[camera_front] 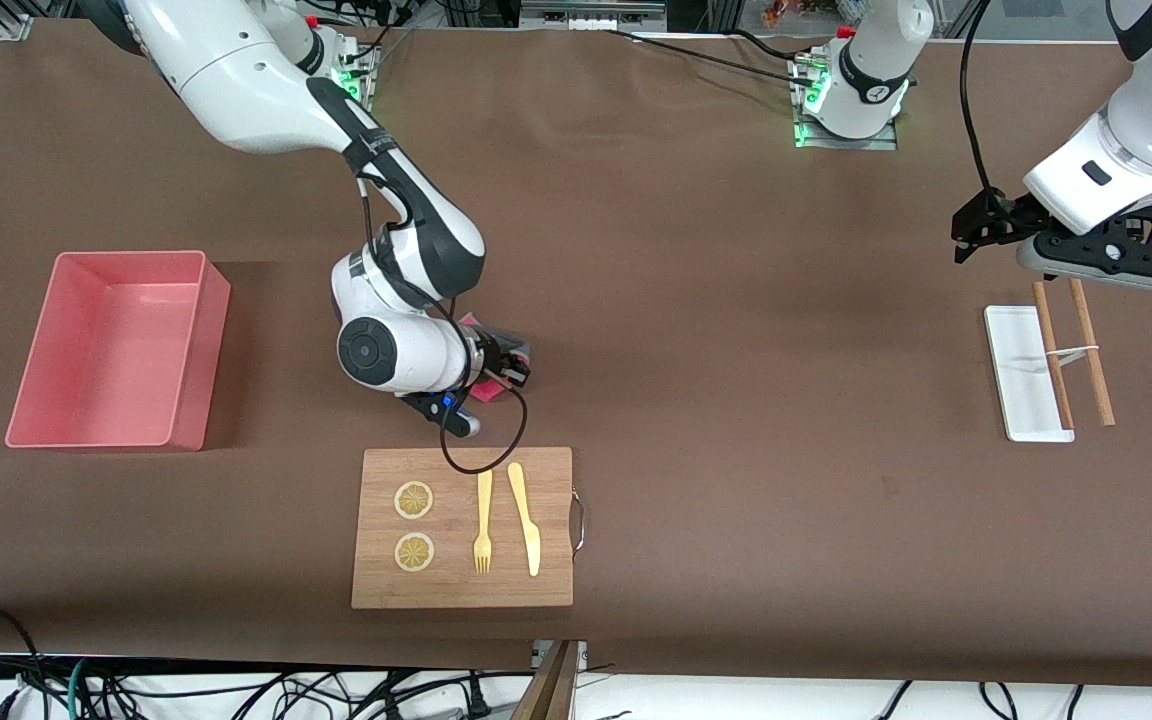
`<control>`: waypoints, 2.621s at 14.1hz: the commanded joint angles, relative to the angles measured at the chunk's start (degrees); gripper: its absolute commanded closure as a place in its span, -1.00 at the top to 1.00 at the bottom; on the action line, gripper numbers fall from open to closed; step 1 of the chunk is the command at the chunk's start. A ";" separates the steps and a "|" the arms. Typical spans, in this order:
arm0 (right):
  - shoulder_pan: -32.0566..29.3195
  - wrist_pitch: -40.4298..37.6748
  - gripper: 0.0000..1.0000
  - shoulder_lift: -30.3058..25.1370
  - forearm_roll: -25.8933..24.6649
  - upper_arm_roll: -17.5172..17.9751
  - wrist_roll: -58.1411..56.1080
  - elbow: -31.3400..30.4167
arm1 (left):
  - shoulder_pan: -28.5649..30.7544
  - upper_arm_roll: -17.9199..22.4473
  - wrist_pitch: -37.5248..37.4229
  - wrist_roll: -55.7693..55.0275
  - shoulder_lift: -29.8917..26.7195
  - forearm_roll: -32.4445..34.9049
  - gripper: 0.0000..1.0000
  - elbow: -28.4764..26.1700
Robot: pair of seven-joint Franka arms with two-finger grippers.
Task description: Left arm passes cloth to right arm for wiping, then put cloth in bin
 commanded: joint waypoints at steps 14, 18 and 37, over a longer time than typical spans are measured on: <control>-6.64 -27.21 -1.00 -0.39 -5.51 -6.86 -21.71 4.24 | -0.12 -0.22 -0.68 0.13 -0.41 -0.69 1.00 0.44; -7.07 -32.40 -1.00 -1.53 -11.04 -11.70 -31.82 4.06 | -0.12 -0.22 -0.94 0.13 -0.41 -0.69 1.00 0.44; -10.50 -58.23 -1.00 -9.96 -15.45 -20.41 -53.73 18.38 | -0.21 -0.84 -1.55 0.13 -0.41 -0.69 1.00 0.53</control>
